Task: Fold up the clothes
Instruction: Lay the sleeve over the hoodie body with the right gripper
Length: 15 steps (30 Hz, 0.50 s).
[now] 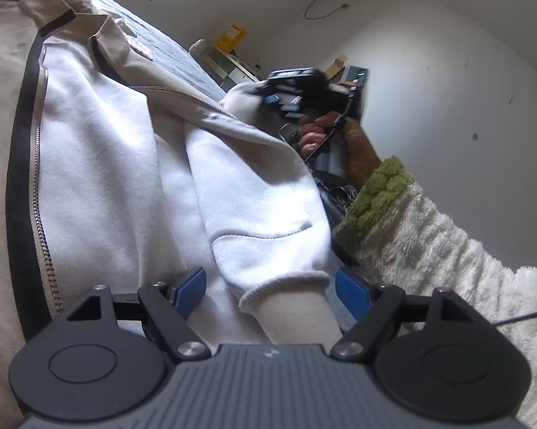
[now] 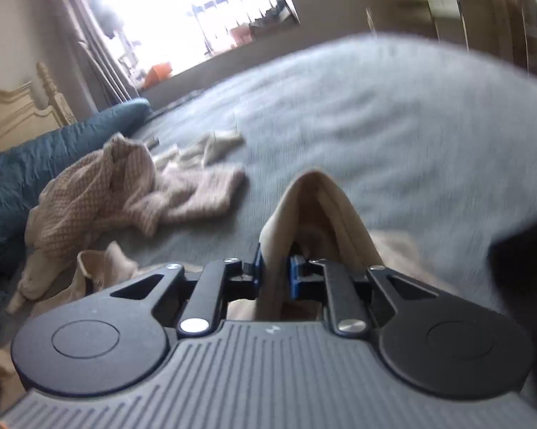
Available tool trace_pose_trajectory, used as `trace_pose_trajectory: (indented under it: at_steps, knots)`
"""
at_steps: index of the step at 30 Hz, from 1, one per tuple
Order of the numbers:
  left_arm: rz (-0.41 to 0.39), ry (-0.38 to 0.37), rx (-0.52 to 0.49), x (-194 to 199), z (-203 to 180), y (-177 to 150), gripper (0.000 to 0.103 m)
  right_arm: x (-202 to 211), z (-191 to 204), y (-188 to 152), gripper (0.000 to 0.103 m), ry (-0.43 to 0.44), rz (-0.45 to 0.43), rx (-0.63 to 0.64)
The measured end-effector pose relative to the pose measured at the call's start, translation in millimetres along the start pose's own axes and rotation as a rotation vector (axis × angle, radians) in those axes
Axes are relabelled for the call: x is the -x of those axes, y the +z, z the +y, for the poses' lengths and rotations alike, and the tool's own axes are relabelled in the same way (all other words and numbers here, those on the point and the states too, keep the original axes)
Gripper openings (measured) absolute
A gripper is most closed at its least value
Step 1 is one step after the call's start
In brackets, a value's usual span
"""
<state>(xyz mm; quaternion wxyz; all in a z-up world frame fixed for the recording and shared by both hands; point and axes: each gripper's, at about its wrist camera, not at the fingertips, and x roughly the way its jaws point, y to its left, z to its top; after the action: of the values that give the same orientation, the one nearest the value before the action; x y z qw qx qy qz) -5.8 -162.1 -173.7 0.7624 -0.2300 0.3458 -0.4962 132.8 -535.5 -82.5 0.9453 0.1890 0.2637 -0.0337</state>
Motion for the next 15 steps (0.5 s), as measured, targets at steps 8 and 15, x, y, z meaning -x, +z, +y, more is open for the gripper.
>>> trace_pose_trajectory:
  at_steps: [8,15]
  knots:
    - [-0.01,-0.012,0.004,-0.9,3.1,-0.2,0.081,10.7,-34.8,38.4,0.004,-0.129,-0.201,0.079]
    - [-0.009,-0.034,0.008,-0.6,10.2,4.1,0.081,57.1,-48.3,19.4,0.004,-0.18,-0.302,0.1]
